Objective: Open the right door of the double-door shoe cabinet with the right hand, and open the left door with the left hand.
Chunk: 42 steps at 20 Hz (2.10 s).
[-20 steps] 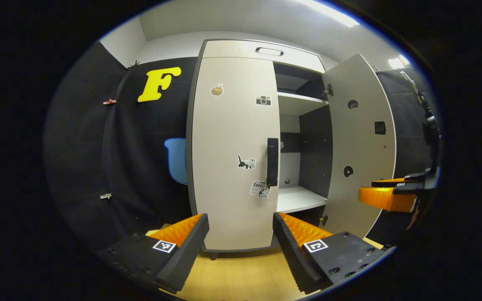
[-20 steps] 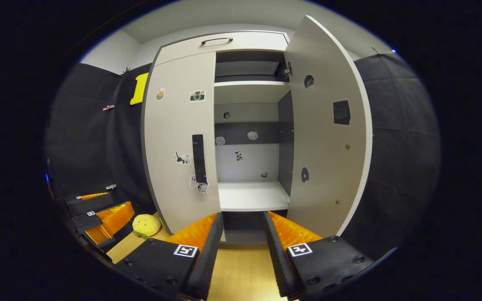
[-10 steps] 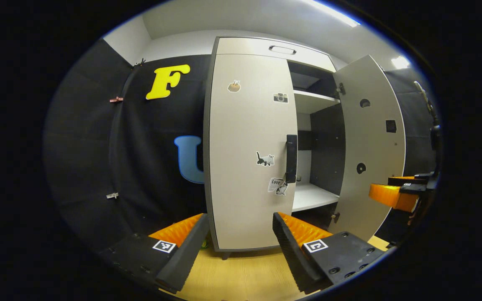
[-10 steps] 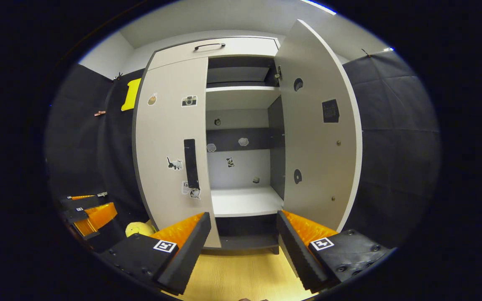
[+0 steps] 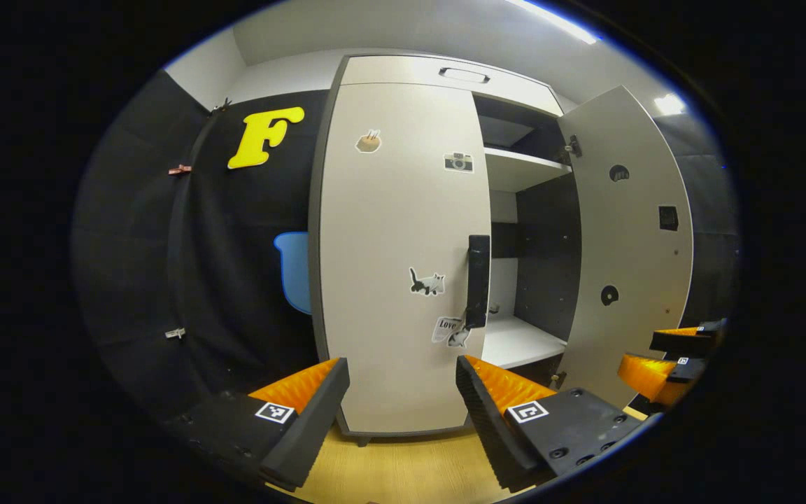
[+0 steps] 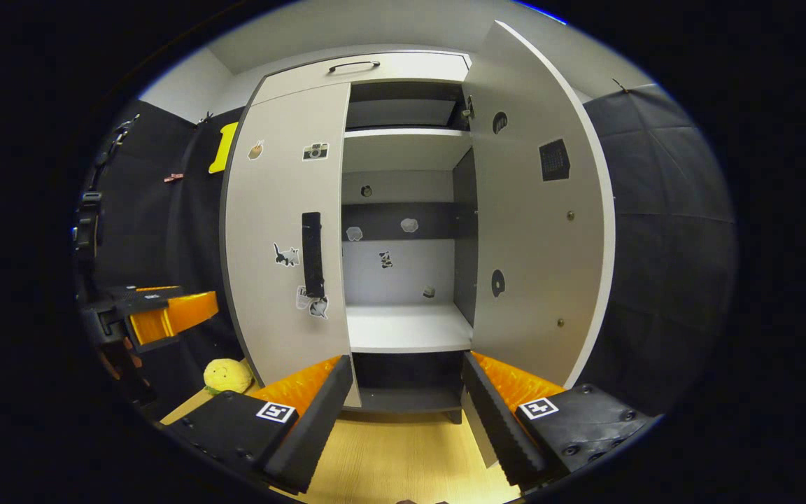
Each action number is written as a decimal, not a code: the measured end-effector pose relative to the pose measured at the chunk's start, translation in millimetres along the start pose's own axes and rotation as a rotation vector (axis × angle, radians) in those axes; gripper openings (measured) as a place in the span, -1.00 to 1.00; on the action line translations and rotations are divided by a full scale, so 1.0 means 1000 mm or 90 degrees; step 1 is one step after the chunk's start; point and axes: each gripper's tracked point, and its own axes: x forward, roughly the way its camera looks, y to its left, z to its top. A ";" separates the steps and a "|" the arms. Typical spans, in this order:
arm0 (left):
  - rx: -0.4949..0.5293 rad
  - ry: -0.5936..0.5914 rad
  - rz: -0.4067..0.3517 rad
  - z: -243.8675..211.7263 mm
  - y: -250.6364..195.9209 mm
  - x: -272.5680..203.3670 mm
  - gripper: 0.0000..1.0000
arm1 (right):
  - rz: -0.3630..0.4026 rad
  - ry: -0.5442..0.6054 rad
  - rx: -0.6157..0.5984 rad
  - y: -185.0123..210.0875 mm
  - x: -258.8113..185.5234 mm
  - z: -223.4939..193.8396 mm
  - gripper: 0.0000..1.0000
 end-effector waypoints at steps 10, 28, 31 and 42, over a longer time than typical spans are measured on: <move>-0.002 0.005 -0.021 0.037 -0.073 0.113 0.88 | 0.069 -0.006 -0.017 -0.006 0.024 0.002 0.99; -0.022 0.044 0.018 0.026 -0.090 0.165 -0.46 | 0.120 0.042 0.011 -0.008 0.039 -0.027 0.99; -0.031 0.042 0.013 0.025 -0.090 0.165 -0.65 | 0.118 0.041 0.006 -0.009 0.038 -0.028 0.99; -0.033 0.033 -0.023 0.024 -0.084 0.152 -0.73 | 0.101 0.058 0.002 0.008 0.024 -0.035 1.00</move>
